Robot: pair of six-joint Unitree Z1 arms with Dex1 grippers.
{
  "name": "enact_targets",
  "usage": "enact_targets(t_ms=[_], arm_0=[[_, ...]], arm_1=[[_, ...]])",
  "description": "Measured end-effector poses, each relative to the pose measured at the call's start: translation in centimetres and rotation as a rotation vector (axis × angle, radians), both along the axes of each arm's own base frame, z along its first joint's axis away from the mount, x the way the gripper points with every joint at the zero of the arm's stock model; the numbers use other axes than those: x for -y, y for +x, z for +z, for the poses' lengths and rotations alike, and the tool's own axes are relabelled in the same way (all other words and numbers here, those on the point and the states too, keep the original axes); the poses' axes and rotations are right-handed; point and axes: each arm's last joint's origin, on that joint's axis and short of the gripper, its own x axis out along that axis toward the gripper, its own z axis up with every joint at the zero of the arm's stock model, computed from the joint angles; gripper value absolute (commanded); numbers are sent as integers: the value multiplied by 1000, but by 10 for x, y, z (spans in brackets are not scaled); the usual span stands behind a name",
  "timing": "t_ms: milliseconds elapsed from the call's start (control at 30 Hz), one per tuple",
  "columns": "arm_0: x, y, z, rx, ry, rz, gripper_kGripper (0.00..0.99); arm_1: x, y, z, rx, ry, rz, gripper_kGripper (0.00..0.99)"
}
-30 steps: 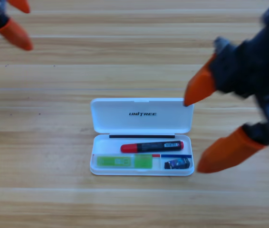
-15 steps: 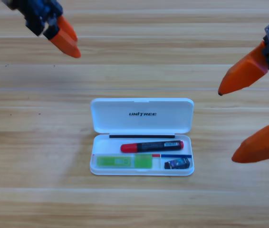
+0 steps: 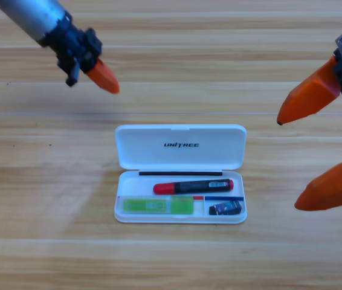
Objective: Clean up eraser and pencils
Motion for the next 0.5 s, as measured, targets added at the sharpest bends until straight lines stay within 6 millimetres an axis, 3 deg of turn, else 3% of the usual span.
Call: enact_targets(t_ms=[200, 500], arm_0=[[31, -14, -16, -14, 29, -111, 0], [78, -39, -20, -10, 65, -226, 0]], arm_1=[[0, 0, 0, -9, 2, -7, 986], [0, 0, 0, -13, 3, -11, 986]])
